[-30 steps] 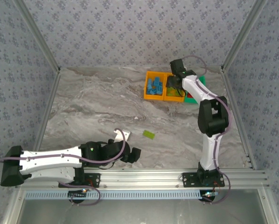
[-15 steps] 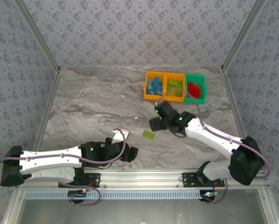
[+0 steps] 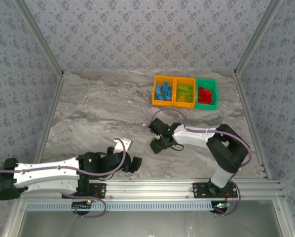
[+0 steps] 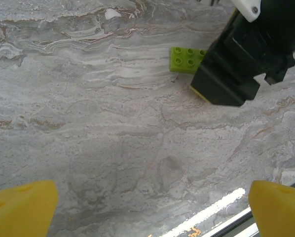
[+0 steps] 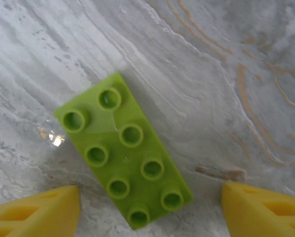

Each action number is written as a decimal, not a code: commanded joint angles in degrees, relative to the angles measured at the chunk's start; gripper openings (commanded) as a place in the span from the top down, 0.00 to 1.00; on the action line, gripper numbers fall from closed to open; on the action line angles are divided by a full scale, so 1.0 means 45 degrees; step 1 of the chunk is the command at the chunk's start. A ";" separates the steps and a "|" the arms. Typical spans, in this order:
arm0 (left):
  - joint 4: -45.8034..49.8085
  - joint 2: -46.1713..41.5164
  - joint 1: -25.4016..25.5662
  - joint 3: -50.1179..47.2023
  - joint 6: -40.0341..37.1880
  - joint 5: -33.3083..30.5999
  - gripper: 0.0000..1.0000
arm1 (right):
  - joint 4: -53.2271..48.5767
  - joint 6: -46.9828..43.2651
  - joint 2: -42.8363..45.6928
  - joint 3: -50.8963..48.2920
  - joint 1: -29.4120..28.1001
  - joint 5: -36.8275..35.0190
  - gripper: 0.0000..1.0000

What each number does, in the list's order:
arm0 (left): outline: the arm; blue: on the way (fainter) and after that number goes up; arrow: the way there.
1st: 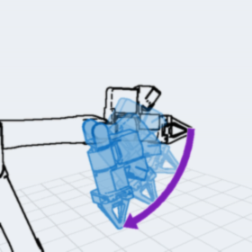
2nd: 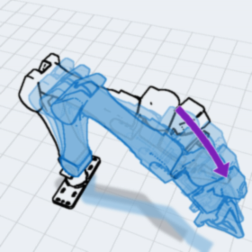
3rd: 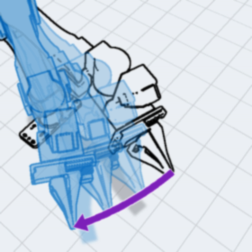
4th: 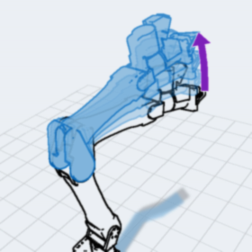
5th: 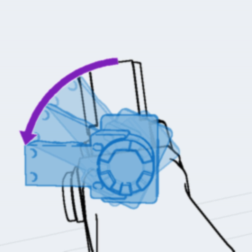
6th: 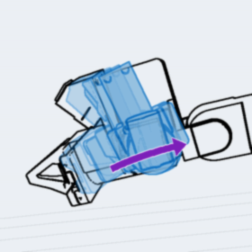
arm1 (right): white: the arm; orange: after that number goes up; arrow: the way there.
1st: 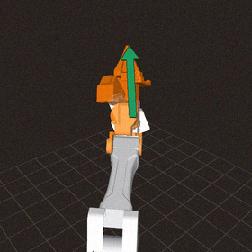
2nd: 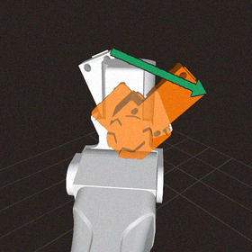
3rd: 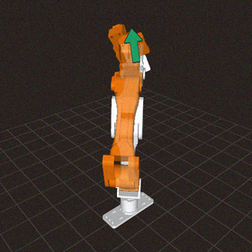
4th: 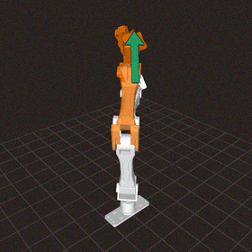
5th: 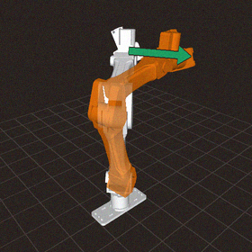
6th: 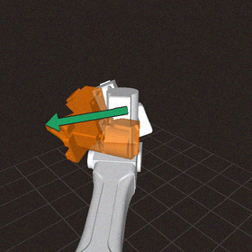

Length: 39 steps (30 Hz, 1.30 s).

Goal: Sort the legos into containers by color

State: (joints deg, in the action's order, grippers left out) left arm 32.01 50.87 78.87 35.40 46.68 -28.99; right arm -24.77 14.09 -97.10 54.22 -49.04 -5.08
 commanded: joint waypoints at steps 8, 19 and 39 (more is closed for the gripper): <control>0.0382 -0.0151 0.0037 -0.0150 0.0432 -0.0132 0.01 | 0.1128 0.0520 -0.1106 -0.0111 0.0057 0.0513 0.63; -0.2967 -0.0058 0.0046 -0.0376 -0.1474 0.2156 0.01 | 0.2308 0.3066 0.2953 -0.2476 0.0105 0.0016 0.74; -0.5053 0.1217 0.0042 0.0134 -0.1385 0.0992 0.01 | 0.3057 0.2963 0.0550 0.3564 0.7262 -0.0935 0.73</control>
State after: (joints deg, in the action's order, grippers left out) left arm 8.93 58.89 78.87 34.98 38.89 -22.44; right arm -11.27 28.67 -89.67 64.95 -17.96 -9.56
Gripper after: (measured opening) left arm 0.992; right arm 0.274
